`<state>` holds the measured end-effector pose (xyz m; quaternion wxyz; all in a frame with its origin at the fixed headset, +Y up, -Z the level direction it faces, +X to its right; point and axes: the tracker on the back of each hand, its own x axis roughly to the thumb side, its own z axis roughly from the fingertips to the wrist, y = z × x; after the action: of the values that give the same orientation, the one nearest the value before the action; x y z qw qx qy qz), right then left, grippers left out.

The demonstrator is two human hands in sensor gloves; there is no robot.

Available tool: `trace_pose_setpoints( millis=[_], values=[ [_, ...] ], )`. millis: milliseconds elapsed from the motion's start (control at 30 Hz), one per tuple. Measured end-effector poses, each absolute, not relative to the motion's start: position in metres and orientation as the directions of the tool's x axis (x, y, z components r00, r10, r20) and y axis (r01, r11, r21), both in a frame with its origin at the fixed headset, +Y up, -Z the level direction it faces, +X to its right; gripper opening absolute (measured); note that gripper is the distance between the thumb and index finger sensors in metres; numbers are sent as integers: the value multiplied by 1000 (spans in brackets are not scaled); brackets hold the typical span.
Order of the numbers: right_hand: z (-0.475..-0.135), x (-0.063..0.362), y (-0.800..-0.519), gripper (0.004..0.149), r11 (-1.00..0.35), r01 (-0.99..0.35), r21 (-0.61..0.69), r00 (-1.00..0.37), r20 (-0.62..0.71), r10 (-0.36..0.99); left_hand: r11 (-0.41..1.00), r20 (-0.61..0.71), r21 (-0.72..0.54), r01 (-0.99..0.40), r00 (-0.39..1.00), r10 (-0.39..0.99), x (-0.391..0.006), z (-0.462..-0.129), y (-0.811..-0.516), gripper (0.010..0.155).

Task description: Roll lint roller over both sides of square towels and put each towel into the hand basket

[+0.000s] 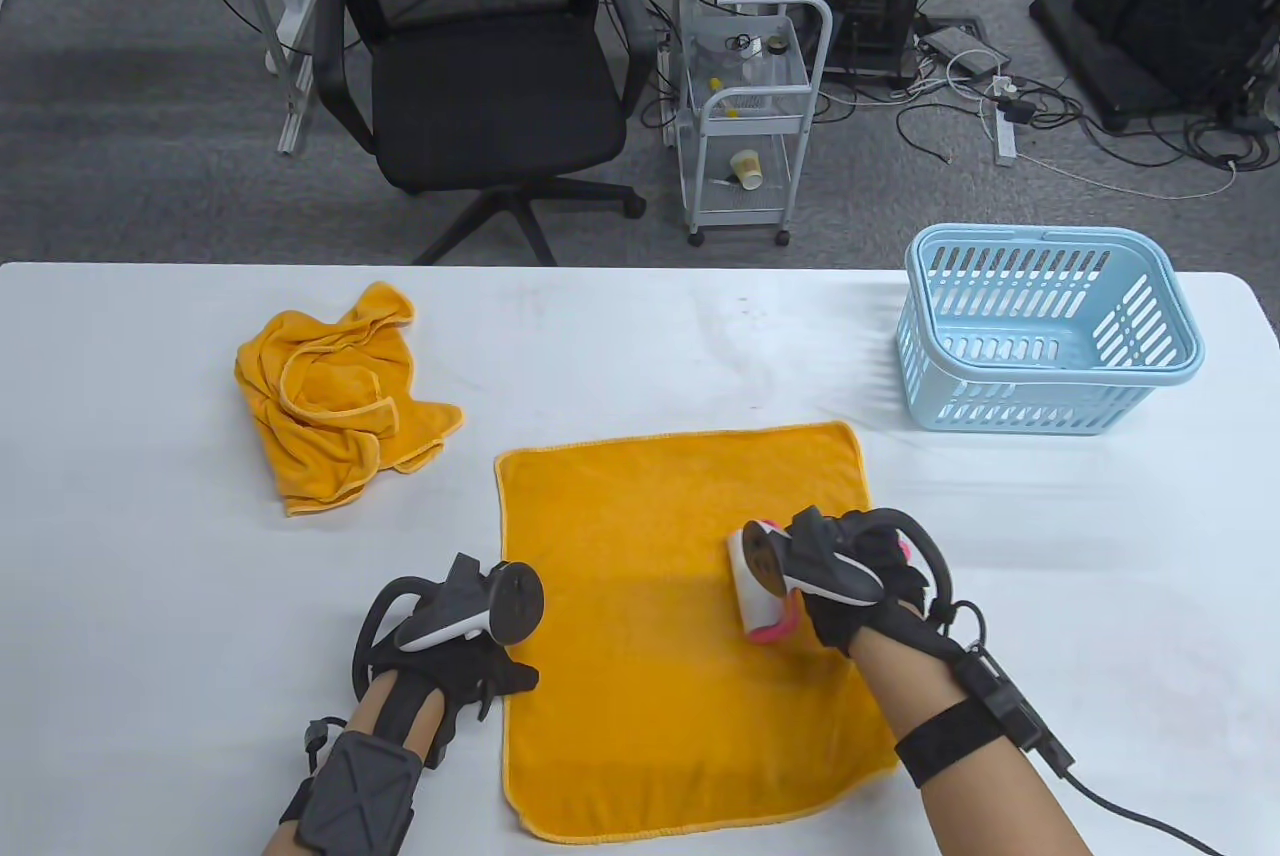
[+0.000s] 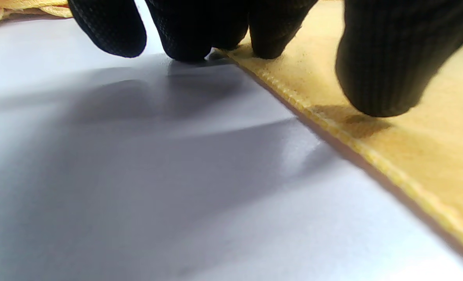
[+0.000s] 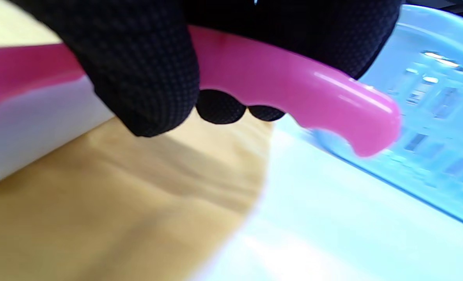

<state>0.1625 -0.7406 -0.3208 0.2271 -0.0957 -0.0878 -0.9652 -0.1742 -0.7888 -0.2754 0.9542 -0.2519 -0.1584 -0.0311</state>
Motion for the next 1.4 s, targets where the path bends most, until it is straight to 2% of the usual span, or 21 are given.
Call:
trace_pose_setpoints(
  millis=[133,233,333,433,533,667,767,867,933,1100,1167,1300,1367,1400],
  values=[
    [-325,200,-740,57,-867,464,181,-885,135,-445,871,321,-468,147,947,13,-174,-276,-788,83],
    [-324,201,-738,56,-893,405,195,-913,130,-386,871,322,-468,147,947,14,-174,-276,-789,83],
    [-316,174,-734,56,-937,324,131,-933,207,-294,871,322,-469,145,947,15,-174,-276,-789,83],
    [-301,130,-732,57,-964,242,106,-919,342,-193,871,321,-469,144,947,17,-174,-276,-789,83],
    [-286,89,-734,58,-970,225,91,-874,459,-160,871,318,-471,137,948,23,-174,-276,-789,83],
    [-280,66,-743,58,-966,248,72,-846,501,-179,871,316,-472,132,948,28,-174,-276,-789,82],
    [-283,73,-751,58,-954,294,64,-847,480,-229,871,316,-473,131,948,29,-174,-276,-789,82],
    [-289,100,-750,57,-951,298,82,-878,415,-240,872,316,-472,132,948,27,-174,-276,-789,82],
    [-294,131,-746,57,-925,371,78,-882,341,-325,872,317,-471,134,948,25,-174,-276,-789,82],
    [-302,200,-740,56,-871,471,139,-876,185,-445,872,320,-468,142,947,18,-174,-276,-789,82],
    [-304,217,-738,56,-877,451,167,-891,146,-431,872,320,-468,143,947,17,-174,-276,-789,82],
    [-298,206,-730,56,-929,347,127,-929,183,-322,872,322,-467,147,947,13,-173,-276,-789,83],
    [-292,184,-728,57,-953,282,113,-937,246,-248,872,323,-466,147,946,13,-173,-276,-789,82],
    [-284,158,-728,58,-964,246,100,-925,322,-203,872,322,-466,147,947,13,-173,-276,-789,83]
  ],
)
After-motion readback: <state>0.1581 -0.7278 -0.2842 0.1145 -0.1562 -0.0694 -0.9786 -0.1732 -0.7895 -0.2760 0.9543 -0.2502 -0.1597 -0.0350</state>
